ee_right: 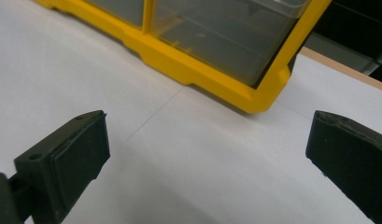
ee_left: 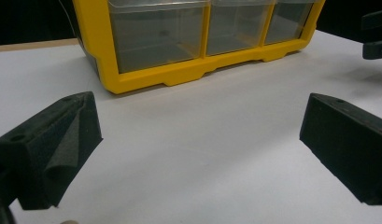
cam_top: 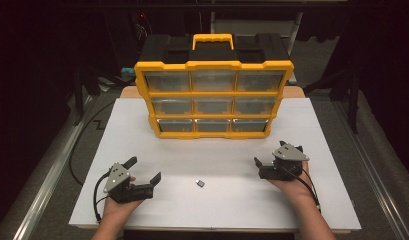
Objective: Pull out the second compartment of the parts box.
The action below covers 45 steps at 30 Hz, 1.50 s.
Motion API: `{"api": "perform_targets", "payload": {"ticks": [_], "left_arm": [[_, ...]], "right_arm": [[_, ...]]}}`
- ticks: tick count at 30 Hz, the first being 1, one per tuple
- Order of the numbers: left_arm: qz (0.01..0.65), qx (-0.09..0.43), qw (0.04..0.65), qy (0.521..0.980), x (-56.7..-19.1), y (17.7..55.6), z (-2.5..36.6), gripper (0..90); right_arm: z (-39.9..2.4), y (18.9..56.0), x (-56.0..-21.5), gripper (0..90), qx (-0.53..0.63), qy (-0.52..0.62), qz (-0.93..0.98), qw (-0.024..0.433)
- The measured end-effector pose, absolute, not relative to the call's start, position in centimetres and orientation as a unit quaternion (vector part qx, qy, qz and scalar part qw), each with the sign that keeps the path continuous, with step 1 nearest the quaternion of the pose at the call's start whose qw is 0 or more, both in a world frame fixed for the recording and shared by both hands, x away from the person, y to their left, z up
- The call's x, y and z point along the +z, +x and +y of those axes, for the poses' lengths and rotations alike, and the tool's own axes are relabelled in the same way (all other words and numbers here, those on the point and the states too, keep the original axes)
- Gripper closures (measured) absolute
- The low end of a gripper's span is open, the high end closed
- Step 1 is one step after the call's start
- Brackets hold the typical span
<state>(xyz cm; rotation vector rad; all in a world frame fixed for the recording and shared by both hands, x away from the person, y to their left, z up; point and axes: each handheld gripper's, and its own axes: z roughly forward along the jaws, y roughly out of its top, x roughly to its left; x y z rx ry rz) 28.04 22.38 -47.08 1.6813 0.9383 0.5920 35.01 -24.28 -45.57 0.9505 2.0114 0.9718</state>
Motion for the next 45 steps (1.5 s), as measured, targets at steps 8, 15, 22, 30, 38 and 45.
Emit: {"api": "perform_targets", "payload": {"ticks": [8,15,22,30,38,45], "left_arm": [[0.391,0.251,0.536,0.705,-47.1,28.0,22.4,0.3],[0.390,0.252,0.535,0.706,-47.1,28.0,22.4,0.3],[0.388,0.252,0.534,0.708,-47.1,28.0,22.3,0.3],[0.385,0.253,0.533,0.709,-47.1,28.0,22.3,0.3],[0.382,0.253,0.532,0.712,-47.1,28.0,22.3,0.3],[0.380,0.254,0.532,0.713,-47.1,28.0,22.2,0.3]], "right_arm": [[-23.7,34.8,-45.9,0.1,0.341,0.343,0.795,0.368],[-23.1,34.5,-46.0,0.3,0.309,0.310,0.808,0.394],[-22.7,34.1,-46.0,0.3,0.280,0.276,0.818,0.421],[-22.1,33.7,-46.0,0.3,0.243,0.237,0.826,0.450],[-21.8,33.3,-45.7,0.3,0.213,0.203,0.830,0.474],[-21.4,33.0,-45.7,0.3,0.190,0.179,0.834,0.486]]}}
